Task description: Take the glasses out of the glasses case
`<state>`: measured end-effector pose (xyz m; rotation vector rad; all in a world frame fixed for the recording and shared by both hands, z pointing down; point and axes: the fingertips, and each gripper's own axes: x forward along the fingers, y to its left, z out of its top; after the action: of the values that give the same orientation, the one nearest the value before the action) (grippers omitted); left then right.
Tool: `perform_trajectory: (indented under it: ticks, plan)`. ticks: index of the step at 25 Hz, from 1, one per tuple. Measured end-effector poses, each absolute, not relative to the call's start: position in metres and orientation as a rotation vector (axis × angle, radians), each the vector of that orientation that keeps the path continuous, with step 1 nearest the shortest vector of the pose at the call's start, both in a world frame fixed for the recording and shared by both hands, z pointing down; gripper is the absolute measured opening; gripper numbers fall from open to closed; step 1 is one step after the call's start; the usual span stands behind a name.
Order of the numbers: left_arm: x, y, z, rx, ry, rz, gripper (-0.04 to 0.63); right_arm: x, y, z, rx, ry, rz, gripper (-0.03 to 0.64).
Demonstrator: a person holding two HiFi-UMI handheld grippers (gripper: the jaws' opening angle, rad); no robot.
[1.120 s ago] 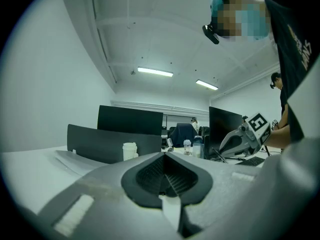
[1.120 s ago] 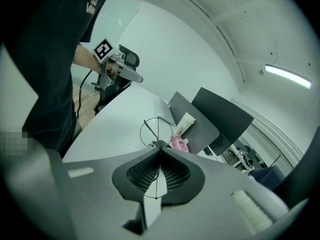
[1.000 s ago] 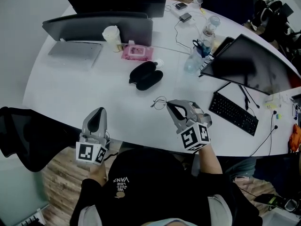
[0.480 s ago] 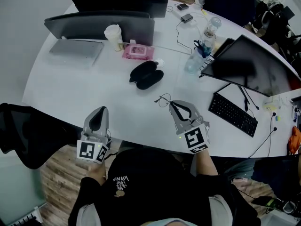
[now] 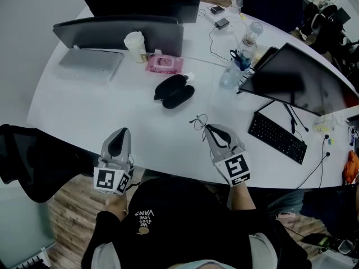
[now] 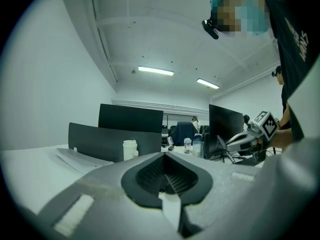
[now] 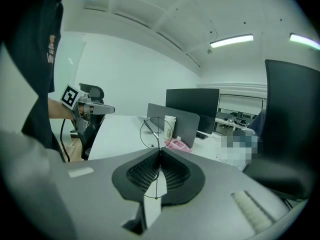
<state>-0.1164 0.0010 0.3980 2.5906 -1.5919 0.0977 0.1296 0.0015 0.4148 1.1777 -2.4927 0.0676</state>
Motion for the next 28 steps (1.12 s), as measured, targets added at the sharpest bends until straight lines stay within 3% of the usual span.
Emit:
perform_trajectory:
  ticks: [28]
  plan:
    - [-0.128,-0.002,0.402,2.560,-1.608,0.086,0.001,0.119,-0.007,0.422,1.180,-2.518,0.148,0.006]
